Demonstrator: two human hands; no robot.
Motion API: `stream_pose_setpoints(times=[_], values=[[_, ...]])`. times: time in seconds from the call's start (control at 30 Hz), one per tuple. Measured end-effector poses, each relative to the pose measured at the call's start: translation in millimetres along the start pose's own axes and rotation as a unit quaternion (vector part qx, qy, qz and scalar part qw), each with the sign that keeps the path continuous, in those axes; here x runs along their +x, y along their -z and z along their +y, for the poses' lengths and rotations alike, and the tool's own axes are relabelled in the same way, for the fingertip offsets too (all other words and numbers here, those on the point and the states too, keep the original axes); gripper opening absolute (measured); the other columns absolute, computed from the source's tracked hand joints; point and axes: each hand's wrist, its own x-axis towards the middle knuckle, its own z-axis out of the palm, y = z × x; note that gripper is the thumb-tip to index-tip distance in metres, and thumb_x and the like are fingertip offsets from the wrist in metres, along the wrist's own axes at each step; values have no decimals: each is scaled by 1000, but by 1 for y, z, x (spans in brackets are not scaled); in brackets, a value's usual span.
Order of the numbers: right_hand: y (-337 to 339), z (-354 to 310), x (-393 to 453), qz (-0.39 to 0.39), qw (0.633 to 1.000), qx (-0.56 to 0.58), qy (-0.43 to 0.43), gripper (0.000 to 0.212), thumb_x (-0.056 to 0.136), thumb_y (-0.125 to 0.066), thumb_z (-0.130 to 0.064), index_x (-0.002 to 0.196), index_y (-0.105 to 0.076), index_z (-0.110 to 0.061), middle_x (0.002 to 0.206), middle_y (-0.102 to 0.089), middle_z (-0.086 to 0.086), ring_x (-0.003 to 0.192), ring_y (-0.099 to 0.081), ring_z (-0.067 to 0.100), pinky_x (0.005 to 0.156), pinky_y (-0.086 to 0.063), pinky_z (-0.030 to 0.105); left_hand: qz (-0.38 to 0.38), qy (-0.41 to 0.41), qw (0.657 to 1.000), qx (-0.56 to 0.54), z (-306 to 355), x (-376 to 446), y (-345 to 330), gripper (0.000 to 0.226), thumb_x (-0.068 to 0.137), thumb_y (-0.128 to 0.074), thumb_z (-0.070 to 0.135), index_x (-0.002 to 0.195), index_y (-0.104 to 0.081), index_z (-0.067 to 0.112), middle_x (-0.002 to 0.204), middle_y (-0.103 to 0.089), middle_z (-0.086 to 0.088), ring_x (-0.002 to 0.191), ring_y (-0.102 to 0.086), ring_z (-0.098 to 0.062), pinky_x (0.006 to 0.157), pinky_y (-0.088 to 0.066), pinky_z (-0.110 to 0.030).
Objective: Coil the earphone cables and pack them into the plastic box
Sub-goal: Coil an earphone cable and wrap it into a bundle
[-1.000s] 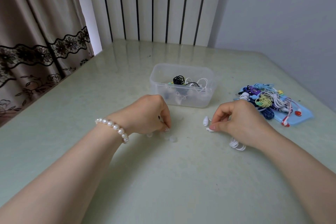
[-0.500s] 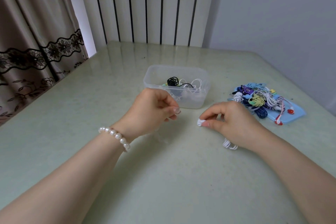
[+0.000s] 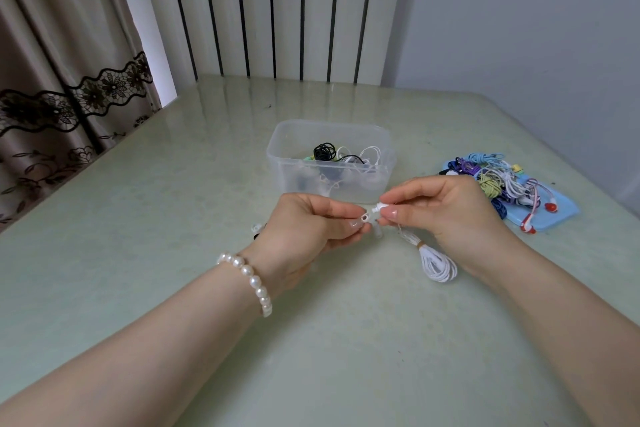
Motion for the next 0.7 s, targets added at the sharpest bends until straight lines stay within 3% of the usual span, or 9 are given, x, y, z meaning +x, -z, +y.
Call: stream_pose_setpoints(times=[0.2, 0.57, 0.7], values=[[-2, -2, -1, -1, 1000, 15, -2, 20, 68, -67, 13, 75, -67, -5, 58, -70, 3, 54, -67, 13, 59, -54, 17, 1, -10, 1000, 11, 1, -3, -2, 15, 75, -61, -15, 74, -66, -1, 66, -70, -11, 62, -68, -17, 65, -57, -23], [-5, -5, -3, 2, 998, -27, 58, 16, 64, -70, 13, 68, -68, -3, 56, -69, 1, 55, -65, 13, 58, -54, 18, 20, -11, 1000, 2, 0, -2, -3, 18, 72, -64, -15, 89, -66, -10, 88, -70, -20, 75, -68, -23, 72, -57, -24], [-7, -3, -3, 21, 995, -65, 69, 18, 63, -74, 9, 65, -69, -8, 56, -67, -2, 56, -61, 12, 58, -52, 17, 21, -20, 999, 14, 0, -3, -5, 15, 70, -66, -15, 82, -69, -6, 76, -71, -13, 70, -67, -19, 71, -58, -24]])
